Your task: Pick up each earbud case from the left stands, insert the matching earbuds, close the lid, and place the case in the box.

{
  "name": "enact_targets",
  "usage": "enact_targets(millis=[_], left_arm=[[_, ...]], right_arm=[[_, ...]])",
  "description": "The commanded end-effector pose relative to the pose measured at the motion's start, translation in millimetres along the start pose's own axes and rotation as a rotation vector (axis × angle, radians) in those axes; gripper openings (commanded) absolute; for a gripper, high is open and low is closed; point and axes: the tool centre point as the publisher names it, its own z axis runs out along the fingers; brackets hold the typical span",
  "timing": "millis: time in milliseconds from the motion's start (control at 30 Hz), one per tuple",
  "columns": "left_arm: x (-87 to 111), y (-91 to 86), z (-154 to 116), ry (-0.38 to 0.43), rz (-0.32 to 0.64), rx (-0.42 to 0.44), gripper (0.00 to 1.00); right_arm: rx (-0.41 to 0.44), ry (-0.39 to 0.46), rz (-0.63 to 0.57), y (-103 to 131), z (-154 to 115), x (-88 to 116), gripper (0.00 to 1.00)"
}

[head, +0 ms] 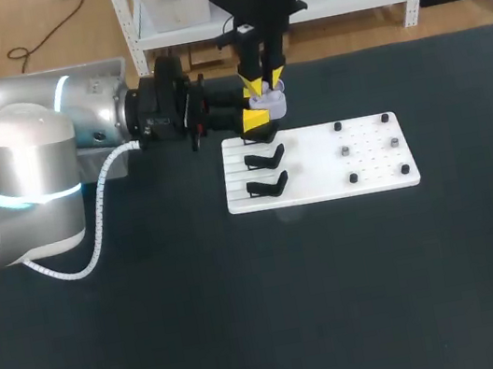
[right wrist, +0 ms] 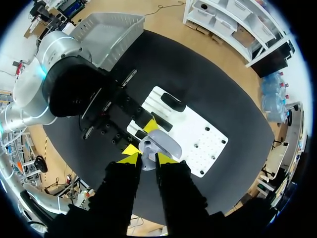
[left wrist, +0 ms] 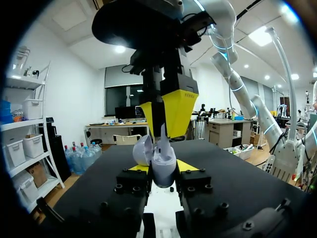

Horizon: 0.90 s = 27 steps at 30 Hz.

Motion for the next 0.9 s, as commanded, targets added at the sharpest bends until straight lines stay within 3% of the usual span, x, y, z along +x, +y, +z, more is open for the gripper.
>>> enact_targets(millis=[33,900], left_arm=[[0.4,0.0,0.0,0.0,0.0,-0.001,0.0],[0.4,0.0,0.0,0.0,0.0,-0.001,0.0]], right_arm=[[0.002,0.002,-0.001,0.7,0.8,-1.2,0.0],[-0.005,0.012,0.006,0.4,6.2,-3.1,0.0]])
